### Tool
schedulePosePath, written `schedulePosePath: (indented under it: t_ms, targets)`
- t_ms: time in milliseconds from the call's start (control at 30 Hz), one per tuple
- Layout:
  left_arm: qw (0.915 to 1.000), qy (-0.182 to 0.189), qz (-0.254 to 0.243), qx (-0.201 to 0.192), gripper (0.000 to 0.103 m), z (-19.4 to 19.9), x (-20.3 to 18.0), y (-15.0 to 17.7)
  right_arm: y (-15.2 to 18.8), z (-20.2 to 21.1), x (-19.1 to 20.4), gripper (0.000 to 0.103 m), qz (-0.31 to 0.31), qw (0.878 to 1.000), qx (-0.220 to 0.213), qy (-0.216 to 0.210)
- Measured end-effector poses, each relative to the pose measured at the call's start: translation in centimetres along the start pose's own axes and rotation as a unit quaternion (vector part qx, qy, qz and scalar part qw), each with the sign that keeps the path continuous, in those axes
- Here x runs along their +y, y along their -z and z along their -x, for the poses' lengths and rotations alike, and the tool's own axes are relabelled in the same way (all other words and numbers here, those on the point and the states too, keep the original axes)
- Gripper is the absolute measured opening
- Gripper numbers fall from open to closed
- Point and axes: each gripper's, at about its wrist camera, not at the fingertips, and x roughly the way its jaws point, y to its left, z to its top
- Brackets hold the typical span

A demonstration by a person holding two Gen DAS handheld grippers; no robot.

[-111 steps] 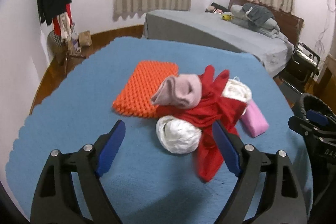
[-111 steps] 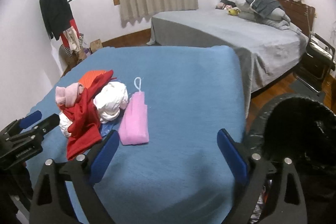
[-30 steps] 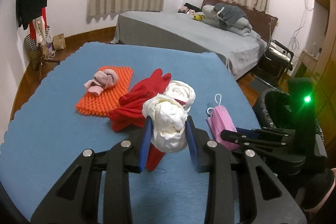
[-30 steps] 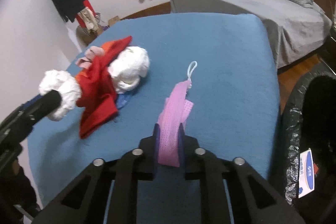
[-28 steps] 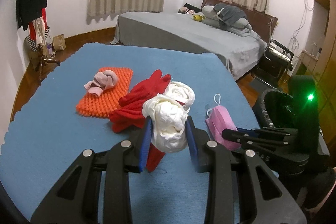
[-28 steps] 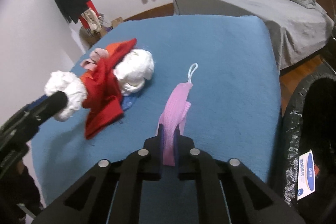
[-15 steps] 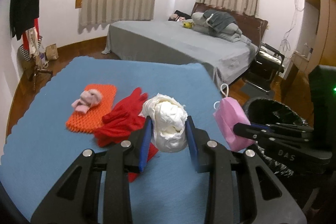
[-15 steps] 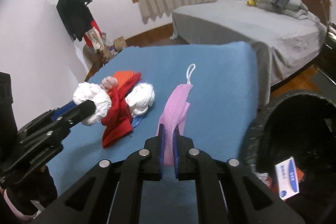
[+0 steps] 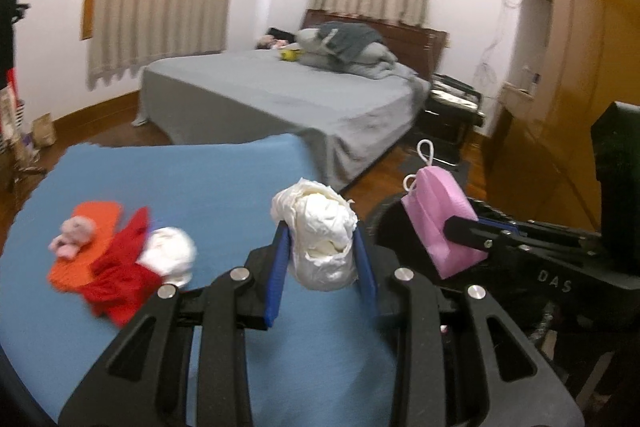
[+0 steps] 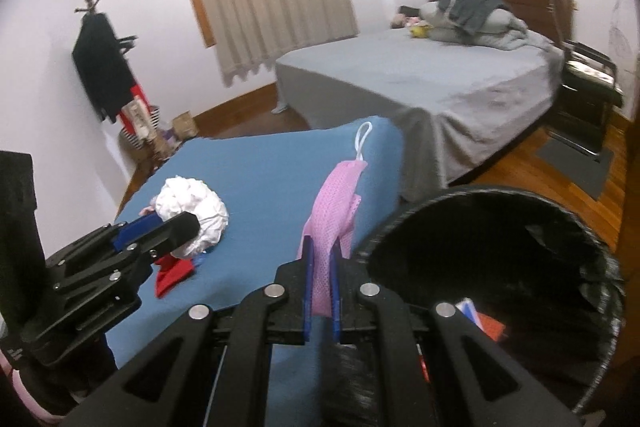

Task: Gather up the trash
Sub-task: 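Carry the white bundle and pink packet over the bin and release, then move both grippers back toward the red cloth on the table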

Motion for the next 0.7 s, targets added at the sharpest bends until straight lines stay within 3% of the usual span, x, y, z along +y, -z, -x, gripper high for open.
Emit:
schedulePosePath:
  t_ms: [367, 400, 533, 700]
  targets:
    - [0.9951, 0.087, -0.043, 0.02, 0.031, -4.8, -8.0, 0.0, 1.7, 2.4, -7.7, 0.007, -0.048, 0.995, -0.001, 0.084]
    - [0.9943, 0.093, -0.046, 0.023, 0.031, -5.3, -8.6, 0.0, 1.9, 2.5, -8.2, 0.012, -0.052, 0.995, 0.001, 0.088]
    - [0.9908, 0.119, -0.053, 0.039, 0.037, -7.5, -10.7, 0.2, 2.8, 3.0, -10.4, 0.014, -0.07, 0.991, 0.006, 0.116]
    - [0.9859, 0.141, -0.062, 0.066, 0.045, -9.7, -12.0, 1.1, 3.7, 3.7, -12.5, 0.033, -0.089, 0.986, 0.007, 0.139]
